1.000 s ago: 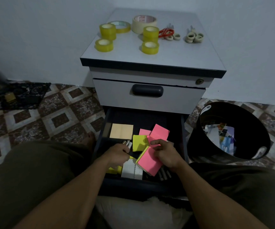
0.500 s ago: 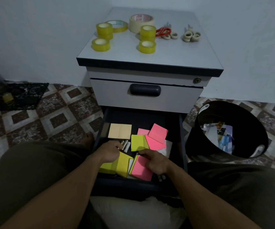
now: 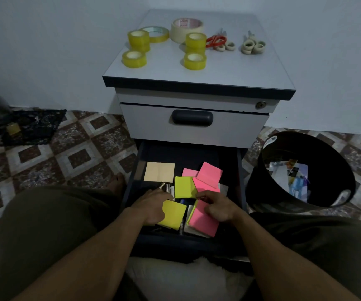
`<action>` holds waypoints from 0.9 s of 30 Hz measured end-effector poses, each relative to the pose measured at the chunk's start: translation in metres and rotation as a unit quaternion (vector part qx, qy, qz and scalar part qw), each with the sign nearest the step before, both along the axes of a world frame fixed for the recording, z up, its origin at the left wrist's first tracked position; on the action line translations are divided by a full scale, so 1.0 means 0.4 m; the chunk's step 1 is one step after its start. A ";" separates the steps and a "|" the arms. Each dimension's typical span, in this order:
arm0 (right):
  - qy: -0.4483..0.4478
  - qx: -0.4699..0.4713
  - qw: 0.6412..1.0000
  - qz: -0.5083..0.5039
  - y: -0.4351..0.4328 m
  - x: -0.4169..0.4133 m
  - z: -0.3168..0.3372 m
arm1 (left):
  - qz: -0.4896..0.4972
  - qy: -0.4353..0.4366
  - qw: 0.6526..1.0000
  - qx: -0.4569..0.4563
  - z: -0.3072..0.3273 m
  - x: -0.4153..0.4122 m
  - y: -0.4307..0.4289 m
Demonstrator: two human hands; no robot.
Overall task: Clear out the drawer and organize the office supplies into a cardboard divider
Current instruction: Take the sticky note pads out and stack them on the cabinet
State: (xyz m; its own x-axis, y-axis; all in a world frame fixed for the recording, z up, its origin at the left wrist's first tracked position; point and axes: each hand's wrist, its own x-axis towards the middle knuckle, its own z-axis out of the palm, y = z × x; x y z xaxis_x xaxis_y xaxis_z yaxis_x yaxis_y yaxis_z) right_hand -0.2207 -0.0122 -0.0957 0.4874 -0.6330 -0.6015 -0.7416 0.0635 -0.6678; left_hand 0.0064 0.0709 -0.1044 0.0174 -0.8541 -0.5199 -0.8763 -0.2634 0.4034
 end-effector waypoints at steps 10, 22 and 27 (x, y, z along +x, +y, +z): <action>0.054 0.028 0.989 0.137 -0.008 0.017 0.002 | 0.028 0.043 0.998 0.023 0.008 -0.004 0.006; -0.030 0.061 0.998 -0.001 -0.015 -0.009 0.008 | 0.023 0.062 0.997 0.025 0.052 0.013 -0.024; -0.078 0.076 0.991 -0.080 -0.024 -0.016 -0.019 | 0.104 0.143 0.984 0.015 0.075 0.038 -0.058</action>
State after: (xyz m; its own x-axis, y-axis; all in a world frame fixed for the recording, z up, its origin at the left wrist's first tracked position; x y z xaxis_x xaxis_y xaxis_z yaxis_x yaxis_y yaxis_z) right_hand -0.2272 -0.0218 -0.1031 0.4829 -0.6183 -0.6201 -0.6019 0.2799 -0.7479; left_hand 0.0217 0.0476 -0.0743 0.0399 -0.8318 -0.5536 -0.6546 -0.4404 0.6145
